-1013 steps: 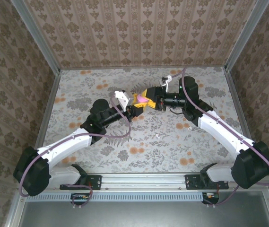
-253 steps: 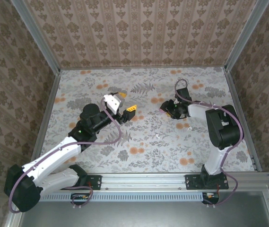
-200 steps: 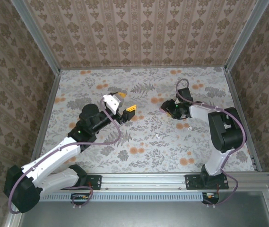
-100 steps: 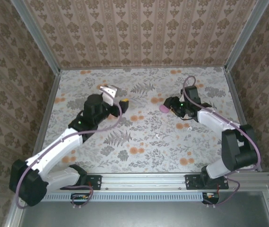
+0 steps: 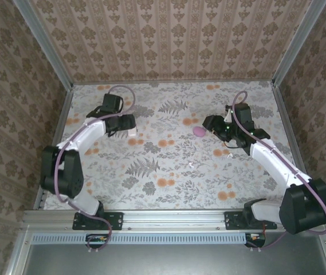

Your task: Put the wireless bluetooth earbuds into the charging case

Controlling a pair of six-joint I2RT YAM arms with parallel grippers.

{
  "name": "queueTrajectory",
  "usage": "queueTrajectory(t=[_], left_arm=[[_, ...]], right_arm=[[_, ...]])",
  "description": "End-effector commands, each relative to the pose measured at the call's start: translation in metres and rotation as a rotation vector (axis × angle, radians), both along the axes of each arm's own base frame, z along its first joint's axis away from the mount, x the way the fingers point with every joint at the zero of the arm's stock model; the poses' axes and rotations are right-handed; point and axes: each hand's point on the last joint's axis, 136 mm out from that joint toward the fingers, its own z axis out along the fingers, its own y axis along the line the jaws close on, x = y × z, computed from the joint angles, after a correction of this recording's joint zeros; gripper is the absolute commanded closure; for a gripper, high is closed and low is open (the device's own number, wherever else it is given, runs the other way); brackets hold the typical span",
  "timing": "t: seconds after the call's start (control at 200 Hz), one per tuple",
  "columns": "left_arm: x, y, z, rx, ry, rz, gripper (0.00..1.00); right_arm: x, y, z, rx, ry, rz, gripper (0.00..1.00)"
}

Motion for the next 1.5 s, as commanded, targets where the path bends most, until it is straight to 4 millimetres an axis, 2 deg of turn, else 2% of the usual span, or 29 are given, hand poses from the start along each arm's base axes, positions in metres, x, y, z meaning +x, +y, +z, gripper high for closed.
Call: queueTrajectory(t=[0.0, 0.22, 0.525, 0.91, 1.22, 1.4, 1.495], left_arm=[[-0.008, 0.001, -0.020, 0.025, 0.160, -0.001, 0.30], [-0.004, -0.008, -0.053, 0.108, 0.281, -0.055, 0.29], [0.000, -0.010, -0.079, 0.169, 0.343, -0.089, 0.32], [0.008, -0.020, -0.090, 0.197, 0.348, -0.163, 0.38], [-0.002, -0.025, -0.095, 0.232, 0.360, -0.233, 0.46], [-0.009, -0.039, -0.091, 0.259, 0.326, -0.345, 0.48], [-0.019, -0.060, -0.089, 0.247, 0.302, -0.467, 0.49]], right_arm=[[-0.012, -0.006, -0.010, -0.030, 0.030, -0.004, 0.45], [-0.016, -0.006, -0.017, -0.026, 0.054, -0.002, 0.44], [-0.018, -0.005, -0.019, -0.016, 0.062, -0.003, 0.44], [-0.021, -0.004, -0.024, 0.000, 0.077, -0.003, 0.43], [-0.023, -0.005, -0.025, -0.003, 0.080, -0.006, 0.43], [-0.026, -0.005, -0.029, -0.002, 0.088, -0.003, 0.43], [-0.028, -0.007, -0.032, -0.004, 0.093, -0.005, 0.43]])
